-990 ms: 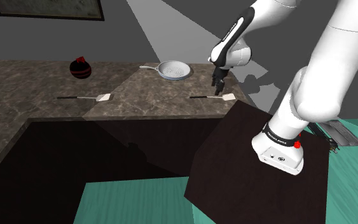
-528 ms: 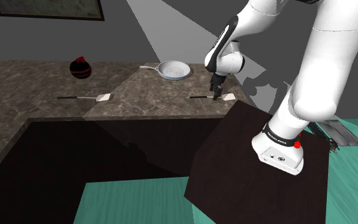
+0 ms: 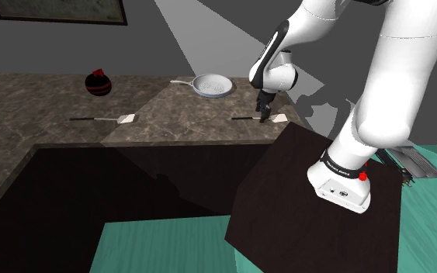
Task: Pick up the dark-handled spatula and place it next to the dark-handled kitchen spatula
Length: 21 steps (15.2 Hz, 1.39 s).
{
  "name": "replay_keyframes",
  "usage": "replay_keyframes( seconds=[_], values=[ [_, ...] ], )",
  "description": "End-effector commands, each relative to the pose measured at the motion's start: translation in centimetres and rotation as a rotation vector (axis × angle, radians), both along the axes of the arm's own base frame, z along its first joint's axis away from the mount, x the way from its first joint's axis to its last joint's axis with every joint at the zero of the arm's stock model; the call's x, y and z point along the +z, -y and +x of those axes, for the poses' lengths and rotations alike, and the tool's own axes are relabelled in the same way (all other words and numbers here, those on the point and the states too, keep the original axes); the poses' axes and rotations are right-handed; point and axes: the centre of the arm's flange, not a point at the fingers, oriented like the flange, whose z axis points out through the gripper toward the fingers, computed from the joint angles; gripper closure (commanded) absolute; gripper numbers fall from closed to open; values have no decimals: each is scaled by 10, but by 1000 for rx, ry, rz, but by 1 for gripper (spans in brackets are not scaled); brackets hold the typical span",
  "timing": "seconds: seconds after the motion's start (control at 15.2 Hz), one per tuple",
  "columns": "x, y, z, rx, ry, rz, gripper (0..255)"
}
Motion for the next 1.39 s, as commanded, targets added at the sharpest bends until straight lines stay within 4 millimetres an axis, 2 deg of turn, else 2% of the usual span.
replay_keyframes(
  seconds=[0.0, 0.59, 1.32],
  values=[
    [0, 0, 0, 0, 0, 0, 255],
    [0, 0, 0, 0, 0, 0, 255],
    [58, 0, 0, 0, 0, 0, 255]
  ],
)
